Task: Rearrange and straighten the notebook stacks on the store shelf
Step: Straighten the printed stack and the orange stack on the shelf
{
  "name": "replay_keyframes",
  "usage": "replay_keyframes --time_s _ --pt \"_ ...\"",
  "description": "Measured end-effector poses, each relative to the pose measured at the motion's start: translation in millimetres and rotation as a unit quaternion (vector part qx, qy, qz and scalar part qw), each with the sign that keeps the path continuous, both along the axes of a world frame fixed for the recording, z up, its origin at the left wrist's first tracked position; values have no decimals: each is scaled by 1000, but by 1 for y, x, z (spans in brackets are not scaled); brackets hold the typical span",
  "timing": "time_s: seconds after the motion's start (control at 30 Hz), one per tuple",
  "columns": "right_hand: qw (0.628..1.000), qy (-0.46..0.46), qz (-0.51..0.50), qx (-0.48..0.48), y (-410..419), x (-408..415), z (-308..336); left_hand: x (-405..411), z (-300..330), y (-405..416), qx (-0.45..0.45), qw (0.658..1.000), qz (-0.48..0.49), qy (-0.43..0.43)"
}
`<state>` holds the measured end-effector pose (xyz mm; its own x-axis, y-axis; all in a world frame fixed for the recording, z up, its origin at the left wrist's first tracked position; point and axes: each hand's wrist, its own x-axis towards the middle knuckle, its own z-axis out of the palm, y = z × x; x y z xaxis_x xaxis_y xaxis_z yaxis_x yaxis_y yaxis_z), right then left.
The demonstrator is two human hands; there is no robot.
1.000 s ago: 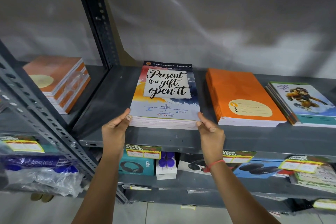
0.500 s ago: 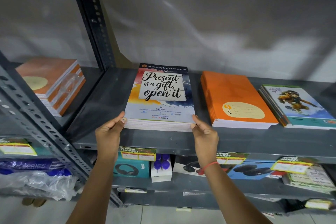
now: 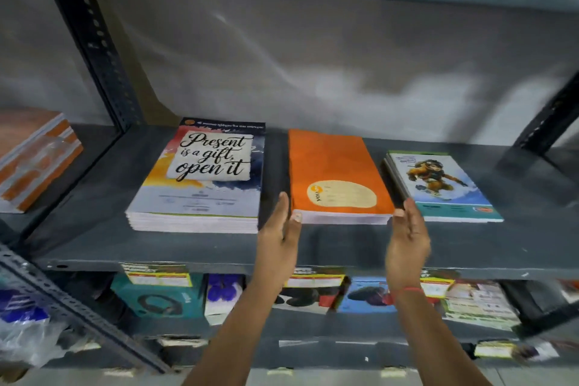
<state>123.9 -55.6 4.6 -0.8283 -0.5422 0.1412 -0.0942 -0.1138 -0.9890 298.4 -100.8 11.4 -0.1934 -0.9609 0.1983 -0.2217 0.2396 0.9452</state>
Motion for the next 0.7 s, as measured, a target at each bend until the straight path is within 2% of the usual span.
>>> replay_keyframes --time_s 0.1,0.27,0.53,0.7 --pt "992 2 116 59 -2 -27 -6 -26 -9 -11 91 995 31 40" --pt "970 -6 236 60 -3 -43 -11 -41 -16 -15 93 990 79 75" --pt "955 -36 286 71 -2 -66 -10 -29 -21 -14 102 981 42 158" --pt "957 0 283 64 -2 -69 -12 -30 -22 -16 97 979 57 173"
